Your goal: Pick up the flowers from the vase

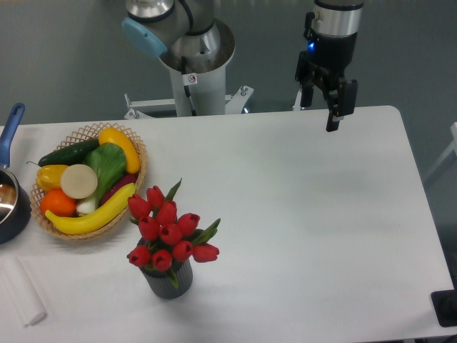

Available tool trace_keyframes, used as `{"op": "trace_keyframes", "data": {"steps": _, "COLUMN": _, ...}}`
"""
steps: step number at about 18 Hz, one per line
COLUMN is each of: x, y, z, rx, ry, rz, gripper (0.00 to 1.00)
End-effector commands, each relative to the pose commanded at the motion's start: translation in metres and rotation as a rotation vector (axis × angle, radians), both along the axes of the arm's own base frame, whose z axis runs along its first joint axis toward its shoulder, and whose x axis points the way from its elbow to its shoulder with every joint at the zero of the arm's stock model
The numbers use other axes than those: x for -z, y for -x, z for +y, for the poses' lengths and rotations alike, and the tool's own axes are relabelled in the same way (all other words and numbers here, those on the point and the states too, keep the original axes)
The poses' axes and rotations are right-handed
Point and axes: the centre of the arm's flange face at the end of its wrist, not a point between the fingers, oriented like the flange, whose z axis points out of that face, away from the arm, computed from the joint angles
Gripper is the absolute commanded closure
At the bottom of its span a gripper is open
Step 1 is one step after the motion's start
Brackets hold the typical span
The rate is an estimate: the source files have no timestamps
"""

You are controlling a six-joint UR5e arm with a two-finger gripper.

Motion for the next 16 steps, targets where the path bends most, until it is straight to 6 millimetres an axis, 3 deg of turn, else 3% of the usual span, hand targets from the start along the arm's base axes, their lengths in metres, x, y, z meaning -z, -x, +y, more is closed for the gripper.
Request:
{"op": "trace_keyframes", "data": {"steps": 10, "x": 0.0067, "y": -0.0075, "z": 0.0012, "rx": -0.082, "ry": -0.024, "rz": -0.011, "gripper": 0.00}}
{"op": "trace_keyframes", "data": {"steps": 16, "x": 0.0072, "y": -0.0092, "z": 0.0053, "rx": -0.221, "ry": -0.078, "rz": -0.088, "gripper": 0.00}}
